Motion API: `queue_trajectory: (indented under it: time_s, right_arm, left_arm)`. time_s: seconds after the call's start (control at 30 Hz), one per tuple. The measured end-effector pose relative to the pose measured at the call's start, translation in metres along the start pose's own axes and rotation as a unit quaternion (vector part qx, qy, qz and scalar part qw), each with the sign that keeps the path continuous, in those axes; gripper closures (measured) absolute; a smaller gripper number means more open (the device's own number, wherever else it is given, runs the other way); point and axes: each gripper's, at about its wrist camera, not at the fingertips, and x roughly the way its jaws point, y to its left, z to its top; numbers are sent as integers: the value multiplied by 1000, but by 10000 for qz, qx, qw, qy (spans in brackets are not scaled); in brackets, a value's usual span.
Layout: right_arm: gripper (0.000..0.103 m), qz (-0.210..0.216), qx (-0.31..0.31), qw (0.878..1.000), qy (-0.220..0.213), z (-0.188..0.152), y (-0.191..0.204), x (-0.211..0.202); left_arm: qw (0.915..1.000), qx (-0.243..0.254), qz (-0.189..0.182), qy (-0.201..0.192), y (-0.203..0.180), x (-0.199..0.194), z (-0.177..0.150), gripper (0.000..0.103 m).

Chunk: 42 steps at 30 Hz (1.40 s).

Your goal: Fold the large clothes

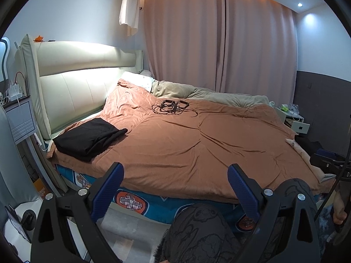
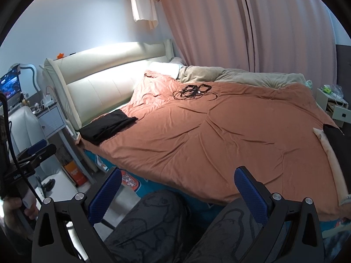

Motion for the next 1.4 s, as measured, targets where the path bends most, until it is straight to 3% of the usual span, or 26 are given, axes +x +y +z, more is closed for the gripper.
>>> queue_trajectory:
  time_s: [1.4]
  right_arm:
    - [0, -30, -1, 10000, 68, -1, 1, 2]
  left_arm:
    - [9999, 82, -79, 0, -7, -3, -4, 6]
